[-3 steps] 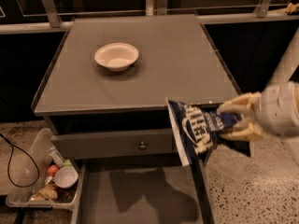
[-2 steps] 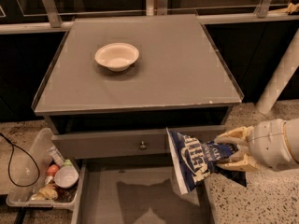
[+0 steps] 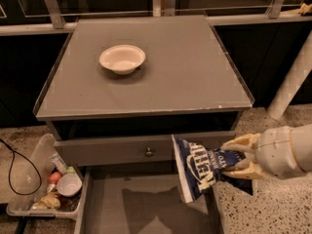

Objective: Place blue chip bag into middle drawer

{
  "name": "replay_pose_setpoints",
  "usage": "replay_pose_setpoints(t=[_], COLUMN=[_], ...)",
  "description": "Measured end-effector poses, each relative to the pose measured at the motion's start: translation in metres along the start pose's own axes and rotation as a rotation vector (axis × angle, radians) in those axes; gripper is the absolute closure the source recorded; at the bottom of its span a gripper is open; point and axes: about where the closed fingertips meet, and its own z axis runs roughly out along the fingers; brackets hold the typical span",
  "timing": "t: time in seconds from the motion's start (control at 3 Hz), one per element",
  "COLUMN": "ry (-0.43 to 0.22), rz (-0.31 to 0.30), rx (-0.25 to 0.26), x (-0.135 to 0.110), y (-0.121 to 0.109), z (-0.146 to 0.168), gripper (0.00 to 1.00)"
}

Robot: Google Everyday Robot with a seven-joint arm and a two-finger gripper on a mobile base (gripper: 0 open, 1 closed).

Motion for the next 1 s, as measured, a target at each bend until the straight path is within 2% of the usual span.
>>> replay_pose_setpoints(t=[0.33, 0.67, 1.0], ry=[0.018, 0.007, -0.025], rz=[0.045, 0.099, 0.131], rx=[-0.024, -0.012, 0.01], x=[0.027, 0.054, 0.07], y=[-0.001, -0.009, -0.014], z=[0.068, 0.128, 0.166], gripper=[1.0, 1.0, 1.0])
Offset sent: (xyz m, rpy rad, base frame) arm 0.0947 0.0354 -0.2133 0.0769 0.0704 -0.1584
